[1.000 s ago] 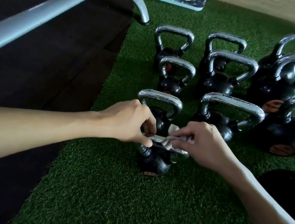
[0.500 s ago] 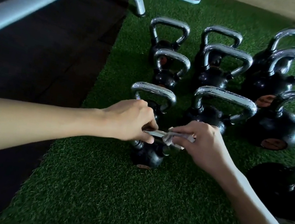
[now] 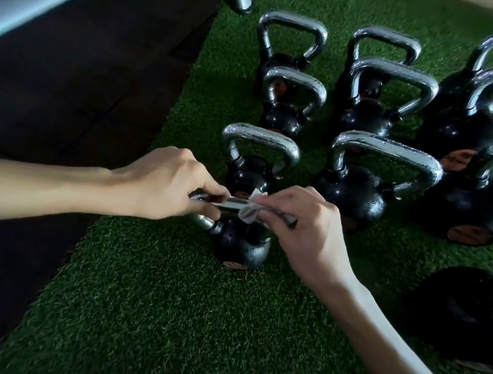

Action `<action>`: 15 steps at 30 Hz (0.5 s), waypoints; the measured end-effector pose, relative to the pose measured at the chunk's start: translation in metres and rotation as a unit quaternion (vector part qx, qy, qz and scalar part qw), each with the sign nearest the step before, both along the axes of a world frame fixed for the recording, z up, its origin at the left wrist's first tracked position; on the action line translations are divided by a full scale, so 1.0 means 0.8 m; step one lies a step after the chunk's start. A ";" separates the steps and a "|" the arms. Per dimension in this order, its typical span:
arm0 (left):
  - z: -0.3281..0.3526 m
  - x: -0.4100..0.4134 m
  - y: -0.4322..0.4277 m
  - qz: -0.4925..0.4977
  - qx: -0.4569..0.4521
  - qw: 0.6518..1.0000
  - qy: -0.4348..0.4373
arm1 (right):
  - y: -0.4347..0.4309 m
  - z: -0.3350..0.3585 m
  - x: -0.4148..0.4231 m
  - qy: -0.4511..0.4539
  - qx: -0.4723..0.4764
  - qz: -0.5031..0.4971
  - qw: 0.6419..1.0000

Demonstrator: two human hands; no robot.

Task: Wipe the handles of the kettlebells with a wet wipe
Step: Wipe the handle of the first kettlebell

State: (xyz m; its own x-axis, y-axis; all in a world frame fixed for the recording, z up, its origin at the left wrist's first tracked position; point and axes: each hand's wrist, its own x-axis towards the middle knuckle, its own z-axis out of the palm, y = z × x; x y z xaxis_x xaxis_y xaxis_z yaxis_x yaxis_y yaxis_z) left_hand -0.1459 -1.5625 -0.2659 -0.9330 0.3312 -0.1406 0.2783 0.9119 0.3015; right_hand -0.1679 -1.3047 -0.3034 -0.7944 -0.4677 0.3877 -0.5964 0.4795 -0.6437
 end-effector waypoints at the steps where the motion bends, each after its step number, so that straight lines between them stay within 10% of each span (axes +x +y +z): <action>1: -0.005 0.000 -0.006 0.003 0.017 1.000 -0.002 | -0.001 -0.005 0.000 -0.007 -0.018 -0.008 1.000; 15: -0.021 -0.005 -0.022 0.001 0.038 0.999 0.032 | 0.020 -0.057 0.019 -0.148 -0.190 -0.083 0.967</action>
